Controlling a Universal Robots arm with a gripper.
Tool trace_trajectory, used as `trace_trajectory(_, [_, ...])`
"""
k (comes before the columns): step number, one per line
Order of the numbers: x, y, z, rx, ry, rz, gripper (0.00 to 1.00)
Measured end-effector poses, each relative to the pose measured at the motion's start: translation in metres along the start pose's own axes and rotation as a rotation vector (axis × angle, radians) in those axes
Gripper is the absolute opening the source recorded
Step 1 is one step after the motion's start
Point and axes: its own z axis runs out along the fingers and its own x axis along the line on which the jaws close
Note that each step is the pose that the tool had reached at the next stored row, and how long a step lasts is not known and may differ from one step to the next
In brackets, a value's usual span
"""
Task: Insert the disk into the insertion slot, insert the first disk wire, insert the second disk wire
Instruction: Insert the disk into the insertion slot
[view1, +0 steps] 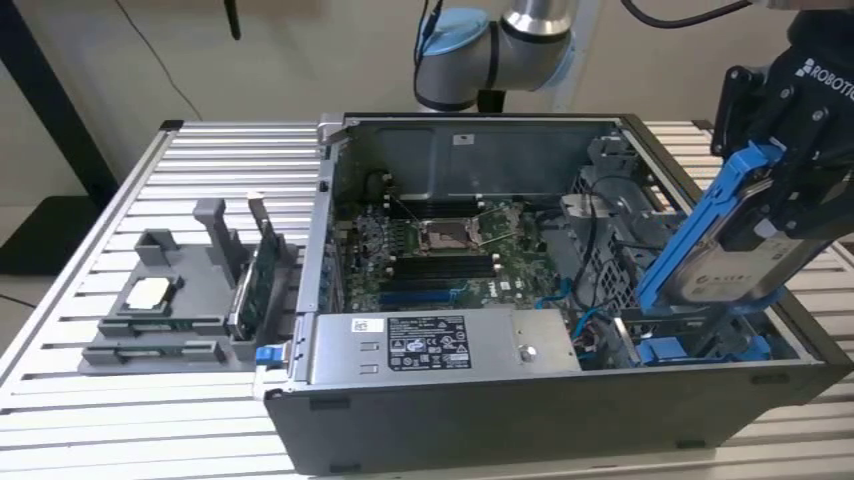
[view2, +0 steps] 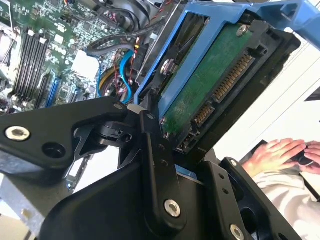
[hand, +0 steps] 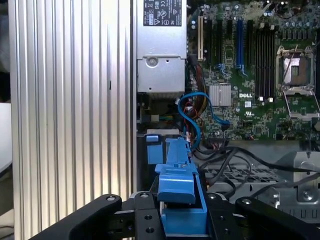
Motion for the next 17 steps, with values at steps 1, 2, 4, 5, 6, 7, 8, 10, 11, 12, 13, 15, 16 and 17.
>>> trace_trajectory(1, [0.0000,0.0000,0.0009,0.0000,0.0000,0.000,0.33])
trace_trajectory(2, [0.0001,-0.0001,0.0019,0.0000,0.0000,0.000,0.33])
trace_trajectory(4, [0.0000,-0.0001,0.0038,0.0000,0.0000,0.000,0.33])
trace_trajectory(5, [0.0001,-0.0002,0.0047,0.0000,0.0000,0.000,0.33])
trace_trajectory(6, [0.0001,-0.0002,0.0053,0.0000,0.0000,0.000,0.33])
trace_trajectory(7, [0.0001,-0.0002,0.0057,0.0000,0.0000,0.000,0.33])
trace_trajectory(8, [0.0001,-0.0002,0.0057,0.0000,0.0001,0.000,0.33])
trace_trajectory(10, [0.0001,-0.0002,0.0057,0.0000,0.0002,0.000,0.33])
trace_trajectory(11, [0.0001,-0.0002,0.0059,0.0000,0.0001,0.000,0.33])
trace_trajectory(12, [0.0001,-0.0002,0.0059,0.0000,0.0001,0.000,0.33])
trace_trajectory(13, [0.0001,-0.0002,0.0060,0.0000,0.0000,0.000,0.33])
trace_trajectory(15, [0.0001,-0.0003,0.0068,0.0000,-0.0002,0.000,0.33])
trace_trajectory(16, [0.0001,-0.0003,0.0072,0.0000,0.0000,0.000,0.33])
trace_trajectory(17, [0.0001,-0.0003,0.0079,0.0000,0.0000,0.000,0.33])
